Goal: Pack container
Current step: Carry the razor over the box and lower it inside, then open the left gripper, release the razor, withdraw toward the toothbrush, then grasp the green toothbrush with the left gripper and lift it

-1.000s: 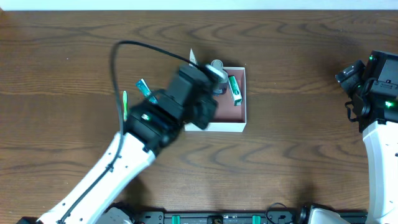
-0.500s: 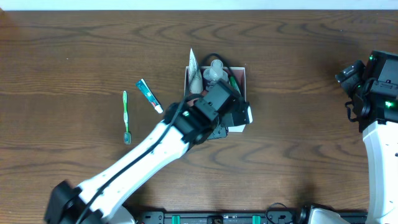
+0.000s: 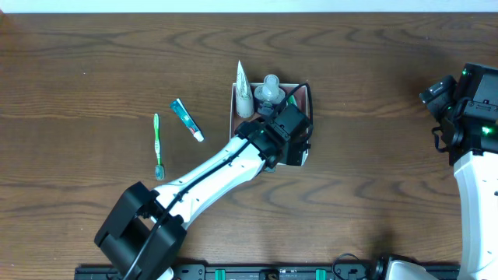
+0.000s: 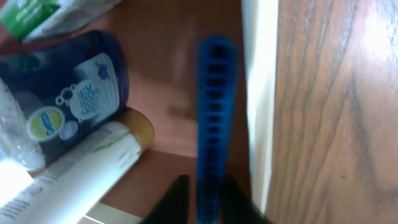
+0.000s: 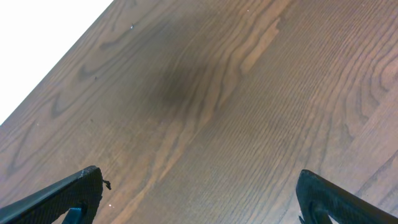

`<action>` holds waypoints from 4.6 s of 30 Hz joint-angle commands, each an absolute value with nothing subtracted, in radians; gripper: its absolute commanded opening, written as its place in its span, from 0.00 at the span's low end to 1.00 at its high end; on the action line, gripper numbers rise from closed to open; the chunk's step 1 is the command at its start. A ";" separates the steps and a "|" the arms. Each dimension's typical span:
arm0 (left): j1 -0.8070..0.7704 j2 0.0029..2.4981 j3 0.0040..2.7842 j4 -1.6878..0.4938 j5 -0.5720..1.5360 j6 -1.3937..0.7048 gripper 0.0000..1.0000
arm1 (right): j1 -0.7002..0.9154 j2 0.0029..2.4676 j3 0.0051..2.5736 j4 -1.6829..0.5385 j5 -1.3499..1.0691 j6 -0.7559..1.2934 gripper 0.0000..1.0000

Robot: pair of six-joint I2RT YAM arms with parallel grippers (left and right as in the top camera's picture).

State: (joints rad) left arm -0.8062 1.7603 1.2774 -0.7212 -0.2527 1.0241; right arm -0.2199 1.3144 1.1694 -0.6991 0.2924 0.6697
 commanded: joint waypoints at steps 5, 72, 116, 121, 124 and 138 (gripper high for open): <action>-0.806 1.764 1.271 -0.690 -0.275 1.035 0.62 | -0.226 1.317 1.179 -0.700 0.314 0.669 0.99; -0.001 1.462 1.279 -0.974 -0.074 -0.140 0.86 | -0.226 1.317 1.179 -0.700 0.314 0.669 0.99; 0.067 1.826 1.127 -0.690 0.071 -0.056 0.78 | -0.226 1.317 1.179 -0.700 0.313 0.669 0.99; 0.068 1.833 1.097 -0.662 0.067 -0.056 0.74 | -0.226 1.317 1.179 -0.701 0.314 0.669 0.99; 0.074 1.855 1.095 -0.657 0.067 -0.057 0.73 | -0.226 1.317 1.179 -0.700 0.313 0.669 0.99; 0.082 1.913 1.095 -0.644 0.067 -0.062 0.06 | -0.226 1.317 1.179 -0.700 0.313 0.669 0.99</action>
State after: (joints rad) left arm 0.0776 1.8683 1.1057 -0.6468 0.0689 -0.0669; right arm -0.2199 1.3148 1.1694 -0.6987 0.2928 0.6693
